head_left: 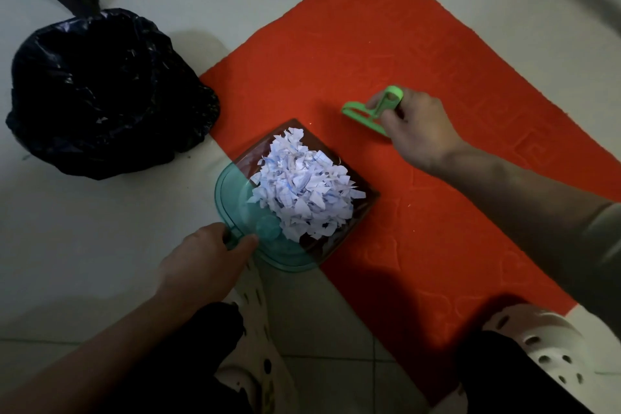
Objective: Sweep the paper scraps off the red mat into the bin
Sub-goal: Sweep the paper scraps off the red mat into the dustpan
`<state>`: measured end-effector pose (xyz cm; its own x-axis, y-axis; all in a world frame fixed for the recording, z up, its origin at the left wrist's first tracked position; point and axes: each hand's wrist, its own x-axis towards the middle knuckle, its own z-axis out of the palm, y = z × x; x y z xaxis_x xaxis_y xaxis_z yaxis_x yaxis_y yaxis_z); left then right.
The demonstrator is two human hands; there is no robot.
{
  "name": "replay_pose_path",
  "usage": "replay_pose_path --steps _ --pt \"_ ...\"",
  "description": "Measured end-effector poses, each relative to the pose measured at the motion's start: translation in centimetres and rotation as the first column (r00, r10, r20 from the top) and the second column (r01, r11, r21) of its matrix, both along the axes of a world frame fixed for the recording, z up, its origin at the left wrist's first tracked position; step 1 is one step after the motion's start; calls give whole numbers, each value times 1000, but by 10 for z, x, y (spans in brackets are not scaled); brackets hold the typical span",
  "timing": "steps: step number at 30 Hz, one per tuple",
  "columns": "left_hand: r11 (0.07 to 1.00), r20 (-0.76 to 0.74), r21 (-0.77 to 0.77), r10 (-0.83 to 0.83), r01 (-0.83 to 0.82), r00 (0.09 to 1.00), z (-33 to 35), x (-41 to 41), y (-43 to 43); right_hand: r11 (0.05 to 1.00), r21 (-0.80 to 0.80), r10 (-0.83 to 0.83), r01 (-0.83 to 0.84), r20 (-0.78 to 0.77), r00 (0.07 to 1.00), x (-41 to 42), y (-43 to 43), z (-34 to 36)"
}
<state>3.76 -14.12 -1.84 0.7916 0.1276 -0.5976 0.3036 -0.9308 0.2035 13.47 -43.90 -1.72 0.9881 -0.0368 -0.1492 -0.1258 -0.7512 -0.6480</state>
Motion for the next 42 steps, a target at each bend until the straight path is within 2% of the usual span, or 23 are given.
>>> replay_pose_path --steps 2,5,8,12,16,20,23,26,31,35,38,40,42 --pt "1000 -3 -8 -20 20 1000 0 2 -3 994 113 15 -13 -12 1000 -12 6 6" --pt "999 -22 -18 -52 51 998 0 6 -6 977 194 -96 87 34 995 -21 -2 12" --pt "998 -20 -37 -60 60 998 1 10 -8 971 118 -220 209 85 972 -19 -21 11" --pt "996 -23 -23 -81 81 996 3 12 -12 954 3 -299 301 113 947 -13 -39 1" --pt "995 -23 -13 -103 102 994 5 15 -22 969 -62 -228 240 163 960 6 -40 -12" --pt "993 -35 -40 -115 114 993 4 26 -38 977 -125 -158 171 106 982 22 -34 -18" --pt "988 -39 -74 -137 134 990 5 38 -50 994 16 -111 110 34 993 22 -30 -9" --pt "985 -28 -132 -115 110 993 7 50 -57 965 179 -210 193 83 974 21 -38 4" --pt "983 -40 -160 -100 93 994 10 58 -68 944 82 -329 321 126 936 24 -57 0" --pt "982 -49 -169 -90 81 995 10 61 -73 970 -10 -242 243 71 968 25 -53 -8" --pt "980 -44 -184 -91 82 995 9 65 -77 991 47 -125 125 8 992 23 -46 -3" --pt "979 -33 -182 -95 87 995 9 68 -80 980 122 -165 156 70 984 24 -47 3" --pt "979 -34 -183 -95 87 995 10 71 -82 969 132 -227 211 122 966 27 -54 7"
